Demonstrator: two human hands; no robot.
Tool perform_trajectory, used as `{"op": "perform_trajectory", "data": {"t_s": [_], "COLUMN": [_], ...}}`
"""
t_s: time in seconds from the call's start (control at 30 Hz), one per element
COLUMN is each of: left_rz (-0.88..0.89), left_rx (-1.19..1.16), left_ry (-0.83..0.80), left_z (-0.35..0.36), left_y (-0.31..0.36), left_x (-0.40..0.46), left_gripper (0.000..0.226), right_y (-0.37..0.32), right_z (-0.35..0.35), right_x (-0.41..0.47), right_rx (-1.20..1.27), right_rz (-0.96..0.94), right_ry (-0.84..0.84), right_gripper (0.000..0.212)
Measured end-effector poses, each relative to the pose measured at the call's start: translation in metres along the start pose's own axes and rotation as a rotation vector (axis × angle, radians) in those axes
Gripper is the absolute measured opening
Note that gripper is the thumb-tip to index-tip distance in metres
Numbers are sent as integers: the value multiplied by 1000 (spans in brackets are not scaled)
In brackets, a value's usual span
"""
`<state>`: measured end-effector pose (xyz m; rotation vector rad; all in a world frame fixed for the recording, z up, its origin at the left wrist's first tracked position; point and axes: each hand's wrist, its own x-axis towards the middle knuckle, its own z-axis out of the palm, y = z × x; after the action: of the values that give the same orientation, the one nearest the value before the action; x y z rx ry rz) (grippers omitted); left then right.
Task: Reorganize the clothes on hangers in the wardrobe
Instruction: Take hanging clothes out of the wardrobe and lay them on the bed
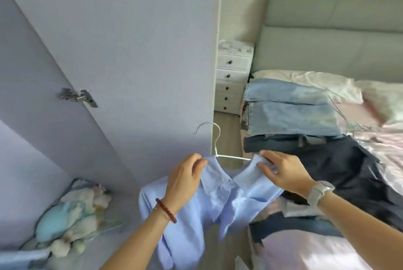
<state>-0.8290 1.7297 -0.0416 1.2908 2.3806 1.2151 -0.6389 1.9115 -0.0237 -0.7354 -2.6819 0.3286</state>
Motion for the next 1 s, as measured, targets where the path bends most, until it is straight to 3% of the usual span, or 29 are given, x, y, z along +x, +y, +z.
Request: {"op": "perform_trajectory", "data": {"t_s": [0.23,0.3,0.43,0.53,0.63,0.73,0.8,1.0], "left_rz": [175,229,410,493,521,500,502,579], "left_rx": [-100,-101,-22,69,131,196,268,447], "left_ry": [-256,-253,-182,-88,-115,-268,-420,-1040], "left_z": [124,141,182,209,235,261,277,328], "left_y": [104,121,154,168,169,159,148,137], "left_x": [65,78,108,128,145,162,172,176], "left_gripper": [16,15,9,12,17,16,20,30], "right_y": [125,139,155,157,155,153,149,145], "right_z": [-54,-55,-52,-45,-23,-3,3,10], "right_x": [-65,-77,-95,-98,-93,-83,-80,-113], "right_rx": [-37,-53,-40,48,186,333,411,585], "right_rz": [300,341,462,558,720,945,1046,1255], "right_ry": [138,142,154,189,222,120,66,-95], "right_gripper": [31,34,20,30,32,30,13,25]}}
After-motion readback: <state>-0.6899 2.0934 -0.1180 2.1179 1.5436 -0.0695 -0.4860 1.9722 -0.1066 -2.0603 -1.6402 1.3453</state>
